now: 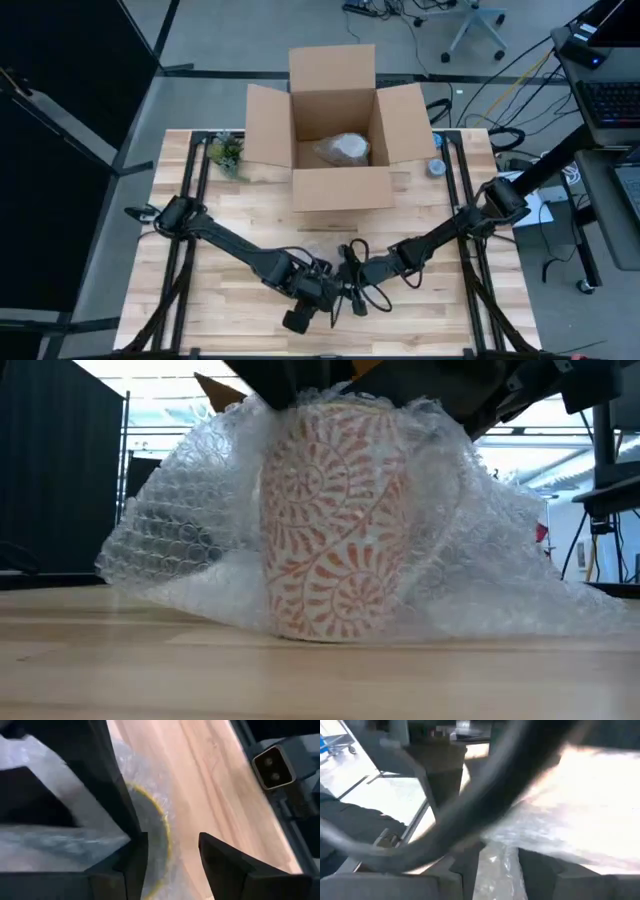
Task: Wrap mug
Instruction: Wrap the orange mug with bubble wrap
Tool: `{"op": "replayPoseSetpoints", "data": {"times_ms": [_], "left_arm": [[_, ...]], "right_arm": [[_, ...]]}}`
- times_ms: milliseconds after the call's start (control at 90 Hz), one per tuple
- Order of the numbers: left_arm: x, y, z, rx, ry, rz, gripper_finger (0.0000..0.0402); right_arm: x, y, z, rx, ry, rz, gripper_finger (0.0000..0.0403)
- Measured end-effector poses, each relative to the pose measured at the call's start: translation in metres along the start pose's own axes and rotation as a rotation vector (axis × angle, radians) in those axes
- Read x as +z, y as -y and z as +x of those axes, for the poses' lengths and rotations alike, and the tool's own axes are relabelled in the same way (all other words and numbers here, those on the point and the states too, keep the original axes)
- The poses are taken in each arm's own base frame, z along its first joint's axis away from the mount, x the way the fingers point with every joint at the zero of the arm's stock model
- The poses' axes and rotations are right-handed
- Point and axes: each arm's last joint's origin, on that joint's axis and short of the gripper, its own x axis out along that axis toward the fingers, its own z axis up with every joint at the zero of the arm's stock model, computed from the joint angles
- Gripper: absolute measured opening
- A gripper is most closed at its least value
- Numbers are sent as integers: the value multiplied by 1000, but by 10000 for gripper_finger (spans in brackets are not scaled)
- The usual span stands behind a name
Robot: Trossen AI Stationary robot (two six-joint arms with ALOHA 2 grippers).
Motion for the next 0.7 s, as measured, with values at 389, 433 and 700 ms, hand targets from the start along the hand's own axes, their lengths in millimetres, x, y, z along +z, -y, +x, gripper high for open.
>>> {"op": "replayPoseSetpoints", "data": {"times_ms": [389,433,700], "left_arm": [[5,8,-64,242,-11,41,162],[5,6,-78,269,18,37,162],[-17,-30,-141,505,71,-67,162]], "right_arm": [[-1,-2,0,-1,-1,-16,112],[-1,-3,0,-3,0,-17,112],[-1,-3,0,-2,1,-17,112]]}}
